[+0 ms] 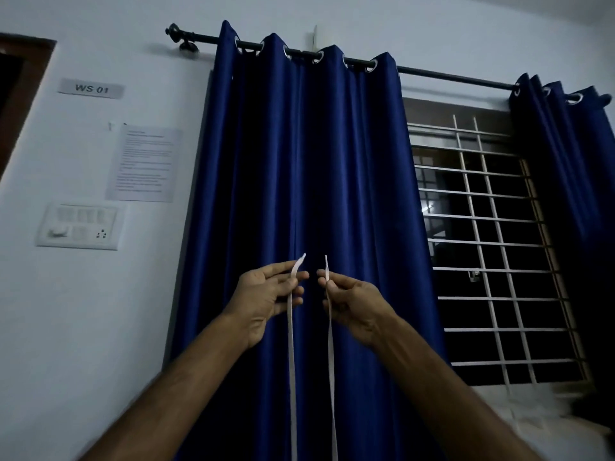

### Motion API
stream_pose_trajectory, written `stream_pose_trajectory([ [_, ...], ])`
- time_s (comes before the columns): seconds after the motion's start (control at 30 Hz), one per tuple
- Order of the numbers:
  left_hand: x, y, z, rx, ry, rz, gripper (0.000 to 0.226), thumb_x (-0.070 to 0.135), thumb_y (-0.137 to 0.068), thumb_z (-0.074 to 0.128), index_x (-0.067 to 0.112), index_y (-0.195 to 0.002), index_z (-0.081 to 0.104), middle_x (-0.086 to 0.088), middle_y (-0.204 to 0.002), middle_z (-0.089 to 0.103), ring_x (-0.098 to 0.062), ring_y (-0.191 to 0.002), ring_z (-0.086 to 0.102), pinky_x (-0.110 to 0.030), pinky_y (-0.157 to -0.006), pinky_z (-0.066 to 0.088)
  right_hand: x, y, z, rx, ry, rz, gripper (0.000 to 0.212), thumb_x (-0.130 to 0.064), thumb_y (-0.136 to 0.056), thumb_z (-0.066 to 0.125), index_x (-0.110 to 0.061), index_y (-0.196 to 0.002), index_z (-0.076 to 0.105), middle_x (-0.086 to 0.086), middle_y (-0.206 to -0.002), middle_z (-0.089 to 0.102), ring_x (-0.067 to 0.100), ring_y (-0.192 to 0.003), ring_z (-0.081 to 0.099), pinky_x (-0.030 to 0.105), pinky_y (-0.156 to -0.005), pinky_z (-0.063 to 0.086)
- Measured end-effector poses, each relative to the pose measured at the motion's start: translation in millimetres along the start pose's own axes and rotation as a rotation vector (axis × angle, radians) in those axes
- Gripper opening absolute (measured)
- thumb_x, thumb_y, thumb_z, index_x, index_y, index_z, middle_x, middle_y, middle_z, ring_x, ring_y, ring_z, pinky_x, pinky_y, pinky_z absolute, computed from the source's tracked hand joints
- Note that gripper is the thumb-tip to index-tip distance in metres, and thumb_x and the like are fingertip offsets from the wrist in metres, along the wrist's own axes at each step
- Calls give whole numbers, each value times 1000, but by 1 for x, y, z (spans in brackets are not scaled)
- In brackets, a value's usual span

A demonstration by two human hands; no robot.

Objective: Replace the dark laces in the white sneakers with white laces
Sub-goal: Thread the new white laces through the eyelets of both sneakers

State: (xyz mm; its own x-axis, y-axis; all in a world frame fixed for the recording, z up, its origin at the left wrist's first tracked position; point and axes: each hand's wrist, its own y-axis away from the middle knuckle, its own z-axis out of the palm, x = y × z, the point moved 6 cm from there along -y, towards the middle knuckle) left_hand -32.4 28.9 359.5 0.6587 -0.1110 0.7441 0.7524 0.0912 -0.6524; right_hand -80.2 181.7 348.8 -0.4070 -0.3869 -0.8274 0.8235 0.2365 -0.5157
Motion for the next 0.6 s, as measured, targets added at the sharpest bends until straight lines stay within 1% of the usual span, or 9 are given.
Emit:
stream_pose_trajectory([
  [0.07,1,-3,2,33,13,-1,23,5,-90,63,5,-112,67,-8,-98,76,-15,-79,69,-27,-68,60,-5,1,3,21,-4,-10,18,-4,-94,57,-10,-98,73,-3,-83,73,9,-79,64,28,-78,54],
  [0.17,5,-8,5,83,22,2,21,13,-87,68,3,-105,70,-9,-93,76,-16,-78,69,-28,-66,60,-12,2,3,77,25,-61,15,-8,-93,59,-10,-94,74,0,-86,73,11,-81,66,28,-75,55],
  [0.27,9,-10,9,92,2,8,19,16,-86,70,4,-101,71,-9,-90,76,-16,-76,70,-32,-68,61,-15,4,4,115,56,-77,13,-14,-93,62,-13,-89,75,-1,-82,73,9,-71,64,27,-68,55],
  [0.3,9,-11,11,87,-22,7,18,16,-86,70,4,-100,71,-9,-90,76,-17,-78,70,-33,-70,61,-17,4,4,119,64,-77,13,-15,-93,63,-14,-88,75,-1,-82,72,10,-70,62,27,-67,56],
  [0.37,7,-10,14,87,-61,2,17,16,-86,71,6,-100,72,-10,-94,76,-22,-87,71,-37,-75,61,-20,5,7,125,66,-73,14,-14,-92,62,-14,-88,75,1,-83,71,12,-73,60,29,-68,56],
  [0.43,6,-9,17,105,-95,-3,16,17,-85,72,7,-98,74,-13,-98,74,-25,-91,70,-39,-77,61,-24,6,9,142,50,-67,14,-13,-92,61,-13,-91,75,-1,-79,70,9,-68,60,28,-67,56],
  [0.5,6,-8,20,130,-120,2,15,18,-85,73,9,-97,74,-10,-95,72,-20,-81,65,-30,-64,60,-27,8,11,150,36,-62,14,-11,-92,61,-12,-94,75,-3,-74,70,5,-57,61,24,-58,52],
  [0.53,7,-7,21,143,-132,9,15,19,-85,73,10,-97,74,-7,-94,70,-17,-77,61,-26,-57,57,-28,8,11,151,35,-62,14,-11,-91,61,-13,-94,75,-2,-75,71,5,-57,62,23,-56,50],
  [0.6,9,-7,22,158,-152,21,16,21,-85,74,11,-97,74,-3,-94,69,-13,-74,57,-25,-54,56,-30,6,11,155,60,-62,15,-12,-91,61,-14,-93,76,-1,-79,73,8,-64,62,24,-61,48],
])
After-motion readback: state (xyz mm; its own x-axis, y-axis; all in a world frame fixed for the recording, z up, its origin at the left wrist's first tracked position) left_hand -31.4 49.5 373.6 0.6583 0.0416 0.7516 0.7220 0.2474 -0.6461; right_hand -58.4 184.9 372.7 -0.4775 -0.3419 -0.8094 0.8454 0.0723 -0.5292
